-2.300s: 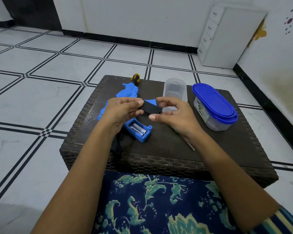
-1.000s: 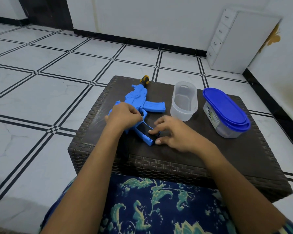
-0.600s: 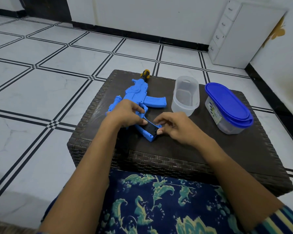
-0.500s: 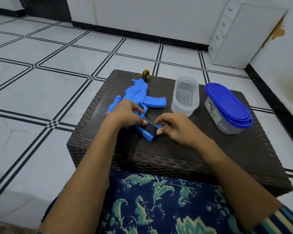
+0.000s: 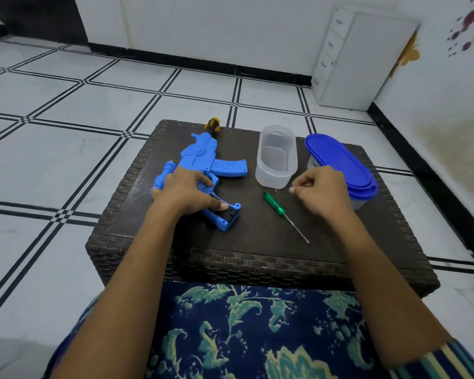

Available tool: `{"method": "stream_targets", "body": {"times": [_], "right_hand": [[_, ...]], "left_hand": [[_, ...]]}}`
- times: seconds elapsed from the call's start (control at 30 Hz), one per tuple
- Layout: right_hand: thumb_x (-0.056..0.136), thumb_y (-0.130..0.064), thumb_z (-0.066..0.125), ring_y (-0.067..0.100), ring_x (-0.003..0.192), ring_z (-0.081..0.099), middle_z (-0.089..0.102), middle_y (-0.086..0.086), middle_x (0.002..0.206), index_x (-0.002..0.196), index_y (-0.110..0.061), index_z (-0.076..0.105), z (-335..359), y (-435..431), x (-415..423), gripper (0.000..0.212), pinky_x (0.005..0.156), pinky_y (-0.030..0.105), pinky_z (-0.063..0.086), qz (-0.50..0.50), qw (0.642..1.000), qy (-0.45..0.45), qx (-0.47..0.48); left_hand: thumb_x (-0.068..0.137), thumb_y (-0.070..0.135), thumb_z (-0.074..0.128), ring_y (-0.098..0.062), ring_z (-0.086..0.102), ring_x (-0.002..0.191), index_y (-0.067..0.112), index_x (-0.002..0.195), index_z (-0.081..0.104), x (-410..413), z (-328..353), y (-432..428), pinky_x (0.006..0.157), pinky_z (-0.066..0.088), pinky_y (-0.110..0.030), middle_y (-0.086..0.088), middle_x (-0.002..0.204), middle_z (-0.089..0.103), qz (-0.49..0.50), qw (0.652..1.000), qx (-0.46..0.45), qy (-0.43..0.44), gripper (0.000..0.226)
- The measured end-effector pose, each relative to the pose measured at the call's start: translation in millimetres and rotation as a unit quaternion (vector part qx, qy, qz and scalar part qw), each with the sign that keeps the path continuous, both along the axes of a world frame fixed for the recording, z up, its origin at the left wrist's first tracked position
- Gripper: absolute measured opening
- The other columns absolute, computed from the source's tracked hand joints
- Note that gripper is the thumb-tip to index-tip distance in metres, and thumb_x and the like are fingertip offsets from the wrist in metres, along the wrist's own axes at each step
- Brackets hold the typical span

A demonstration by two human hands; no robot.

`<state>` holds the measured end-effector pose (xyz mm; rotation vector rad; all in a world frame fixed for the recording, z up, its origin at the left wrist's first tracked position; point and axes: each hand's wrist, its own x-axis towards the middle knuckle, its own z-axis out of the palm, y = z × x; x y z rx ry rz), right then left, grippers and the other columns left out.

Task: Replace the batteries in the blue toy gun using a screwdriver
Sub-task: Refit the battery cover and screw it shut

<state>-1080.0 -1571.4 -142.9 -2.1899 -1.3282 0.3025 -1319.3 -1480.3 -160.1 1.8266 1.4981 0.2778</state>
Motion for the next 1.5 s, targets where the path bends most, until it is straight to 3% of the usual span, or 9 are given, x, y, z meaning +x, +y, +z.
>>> {"method": "stream_targets", "body": {"times": [0.2, 0.43, 0.53, 0.67, 0.83, 1.03, 1.17, 1.3, 1.5], "right_hand": [[0.083, -0.021, 0.076, 0.013, 0.083, 0.063, 0.072, -0.003, 0.083, 0.078, -0.016, 0.076, -18, 2, 12, 0.007, 0.076, 0.034, 0.054, -0.05, 0.994, 0.056, -0.077], [0.087, -0.026, 0.071, 0.009, 0.066, 0.061, 0.066, -0.003, 0.069, 0.073, -0.017, 0.071, -35, 23, -13, 0.017, 0.054, 0.022, 0.042, -0.08, 0.997, 0.017, 0.012], [0.08, -0.037, 0.077, 0.013, 0.07, 0.064, 0.065, -0.004, 0.068, 0.069, -0.02, 0.067, -41, 35, -21, 0.022, 0.058, 0.028, 0.052, -0.131, 0.991, 0.024, 0.005], [0.072, -0.045, 0.082, 0.018, 0.073, 0.064, 0.067, 0.0, 0.074, 0.075, -0.017, 0.067, -43, 41, -25, 0.033, 0.056, 0.029, 0.045, -0.173, 0.984, 0.046, -0.022], [0.082, -0.035, 0.076, 0.019, 0.082, 0.065, 0.069, 0.003, 0.087, 0.088, -0.014, 0.068, -43, 46, -24, 0.023, 0.052, 0.024, 0.035, -0.171, 0.981, 0.079, -0.04], [0.093, -0.029, 0.065, 0.02, 0.089, 0.063, 0.066, 0.005, 0.096, 0.101, -0.012, 0.065, -40, 46, -25, 0.019, 0.065, 0.031, 0.045, -0.14, 0.985, 0.051, -0.091], [0.093, -0.028, 0.065, 0.02, 0.086, 0.065, 0.065, 0.008, 0.091, 0.095, -0.01, 0.065, -36, 41, -23, 0.019, 0.063, 0.029, 0.045, -0.117, 0.986, 0.055, -0.109], [0.091, -0.024, 0.067, 0.013, 0.074, 0.061, 0.064, 0.003, 0.076, 0.075, -0.012, 0.065, -20, 24, -29, 0.021, 0.061, 0.022, 0.042, -0.056, 0.987, 0.149, -0.031], [0.096, -0.013, 0.061, 0.01, 0.068, 0.058, 0.065, 0.004, 0.074, 0.084, -0.011, 0.069, -4, 9, -65, 0.015, 0.063, 0.022, 0.049, 0.121, 0.939, 0.32, -0.027]], "left_hand": [[0.019, 0.063, 0.077, -0.028, 0.05, 0.118, 0.044, 0.073, 0.052, 8, 6, 1, 0.103, 0.039, -0.051, -0.001, 0.121, 0.05, 0.021, 0.999, -0.019, 0.024, 0.062], [0.006, 0.073, 0.068, -0.028, 0.051, 0.115, 0.045, 0.071, 0.053, 6, -4, 7, 0.101, 0.041, -0.052, -0.001, 0.12, 0.05, 0.012, 0.999, -0.015, 0.027, 0.072], [0.008, 0.076, 0.066, -0.028, 0.05, 0.115, 0.046, 0.071, 0.053, 4, -4, 7, 0.102, 0.04, -0.051, 0.0, 0.116, 0.048, 0.003, 1.0, -0.007, 0.029, 0.071], [0.008, 0.076, 0.066, -0.026, 0.052, 0.113, 0.048, 0.072, 0.053, 3, -6, 6, 0.101, 0.041, -0.052, 0.001, 0.113, 0.049, 0.003, 1.0, -0.002, 0.019, 0.071], [0.008, 0.075, 0.067, -0.026, 0.052, 0.113, 0.048, 0.072, 0.053, 4, -5, 5, 0.102, 0.041, -0.052, 0.001, 0.112, 0.051, 0.007, 1.0, -0.004, 0.008, 0.071], [0.008, 0.075, 0.067, -0.026, 0.05, 0.115, 0.049, 0.072, 0.053, 3, -5, 4, 0.102, 0.04, -0.052, 0.001, 0.113, 0.05, 0.005, 1.0, -0.009, 0.01, 0.071], [0.008, 0.075, 0.068, -0.027, 0.05, 0.118, 0.05, 0.072, 0.052, 3, -6, 6, 0.103, 0.04, -0.052, 0.002, 0.115, 0.05, 0.004, 1.0, -0.011, 0.006, 0.07], [0.009, 0.074, 0.068, -0.026, 0.049, 0.119, 0.049, 0.072, 0.053, 2, -5, 7, 0.103, 0.039, -0.053, 0.002, 0.116, 0.05, 0.003, 1.0, -0.013, 0.006, 0.069], [0.011, 0.074, 0.069, -0.025, 0.049, 0.122, 0.05, 0.072, 0.051, 2, -4, 6, 0.103, 0.039, -0.052, 0.002, 0.12, 0.05, 0.004, 1.0, -0.014, 0.003, 0.068]]}}
